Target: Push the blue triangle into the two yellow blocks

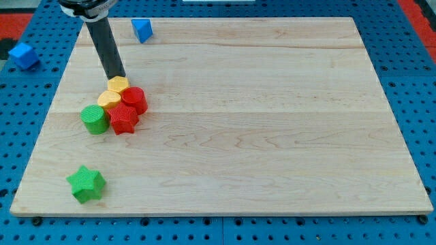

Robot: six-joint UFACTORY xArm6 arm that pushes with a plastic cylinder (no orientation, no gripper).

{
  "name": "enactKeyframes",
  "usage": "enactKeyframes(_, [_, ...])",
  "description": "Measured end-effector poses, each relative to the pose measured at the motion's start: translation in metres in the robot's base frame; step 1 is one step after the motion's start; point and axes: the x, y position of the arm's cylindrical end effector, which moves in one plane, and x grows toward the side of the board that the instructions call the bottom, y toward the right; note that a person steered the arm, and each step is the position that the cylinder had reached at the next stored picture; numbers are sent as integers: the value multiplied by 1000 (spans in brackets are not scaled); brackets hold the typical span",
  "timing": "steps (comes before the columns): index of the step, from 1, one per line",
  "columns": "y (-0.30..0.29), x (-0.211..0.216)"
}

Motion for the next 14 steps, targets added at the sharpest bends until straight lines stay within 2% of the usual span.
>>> enactKeyframes(1, [41, -35])
enactKeyframes(2, [85, -92])
enactKeyframes(3, [78, -153])
enactKeyframes(4, [26, -155])
enactKeyframes(6, [9, -102])
enactKeyframes(7, [26, -146])
enactKeyframes(8, [-15, -128])
enactKeyframes(9, [-45, -88])
enactKeyframes(10, [-45, -45])
enactKeyframes(11, [-46, -47])
enactKeyframes(12, [-38, -78])
enactKeyframes(13, [-28, -68])
enactKeyframes(14, [-30, -39])
